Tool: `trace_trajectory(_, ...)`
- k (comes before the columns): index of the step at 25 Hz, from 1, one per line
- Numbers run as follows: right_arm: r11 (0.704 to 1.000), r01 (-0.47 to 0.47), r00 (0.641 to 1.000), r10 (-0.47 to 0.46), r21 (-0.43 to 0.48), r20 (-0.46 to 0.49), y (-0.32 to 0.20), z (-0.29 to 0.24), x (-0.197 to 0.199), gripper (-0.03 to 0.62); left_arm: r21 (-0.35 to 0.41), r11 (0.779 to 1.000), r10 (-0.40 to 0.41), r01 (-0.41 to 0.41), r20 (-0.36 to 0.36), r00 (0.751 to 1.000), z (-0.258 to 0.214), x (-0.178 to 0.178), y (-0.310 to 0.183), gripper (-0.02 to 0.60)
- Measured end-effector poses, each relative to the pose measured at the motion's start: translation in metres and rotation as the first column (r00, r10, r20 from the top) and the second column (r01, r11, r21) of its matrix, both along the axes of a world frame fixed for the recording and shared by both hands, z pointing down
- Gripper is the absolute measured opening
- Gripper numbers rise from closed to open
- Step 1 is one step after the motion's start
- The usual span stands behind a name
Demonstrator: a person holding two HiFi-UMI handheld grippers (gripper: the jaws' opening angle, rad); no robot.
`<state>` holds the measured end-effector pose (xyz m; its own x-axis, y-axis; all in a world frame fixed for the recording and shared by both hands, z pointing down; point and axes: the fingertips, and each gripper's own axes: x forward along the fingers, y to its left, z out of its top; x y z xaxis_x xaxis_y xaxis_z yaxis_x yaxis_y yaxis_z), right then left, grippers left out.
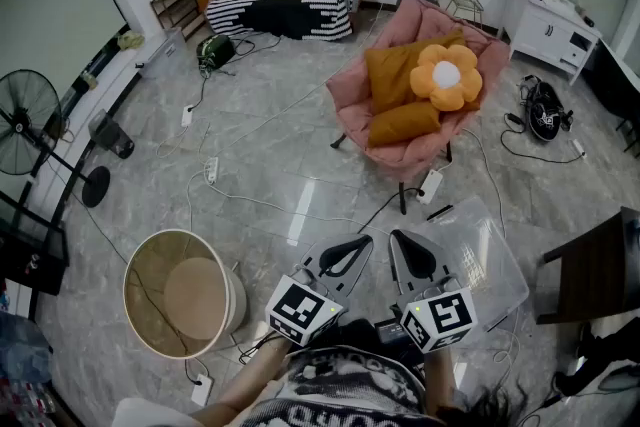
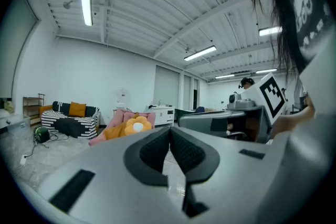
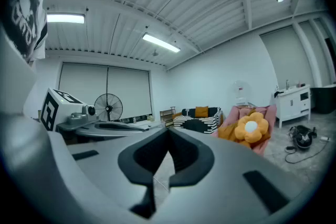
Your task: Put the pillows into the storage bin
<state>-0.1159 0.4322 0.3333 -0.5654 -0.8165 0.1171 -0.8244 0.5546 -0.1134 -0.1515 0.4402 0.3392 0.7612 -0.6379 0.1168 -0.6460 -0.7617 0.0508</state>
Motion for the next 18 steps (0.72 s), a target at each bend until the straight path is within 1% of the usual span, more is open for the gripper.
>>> trace_trajectory(8,1.0,-0.007,1.0,0.007,-0.016,0.027,0.001,0.002,0.008,-0.002,-0.027,0.999,-0.036,0.036,-0.007,0.999,0.001,-0.006,0.0,0.012)
trace_trajectory(13,1.0,-0.004,1.0,0.005,-0.03,0.026,0.007,0.007,0.012,-0.002,-0.068,0.996,-0.06,0.057,-0.047,0.997,0.007,-0.012,0.002,0.012)
trace_trajectory(15,0.999,-0.008,1.0,0.009,-0.046,0.021,0.005,0.013,0.016,-0.002,-0.078,0.995,-0.072,0.068,-0.041,0.997,0.01,-0.013,-0.004,0.012)
trace_trajectory(18,0.998,-0.019,0.999,0.021,-0.061,0.032,0.001,0.017,0.025,-0.002,-0.058,0.995,-0.082,0.081,-0.015,0.997,0.008,-0.01,-0.013,0.012)
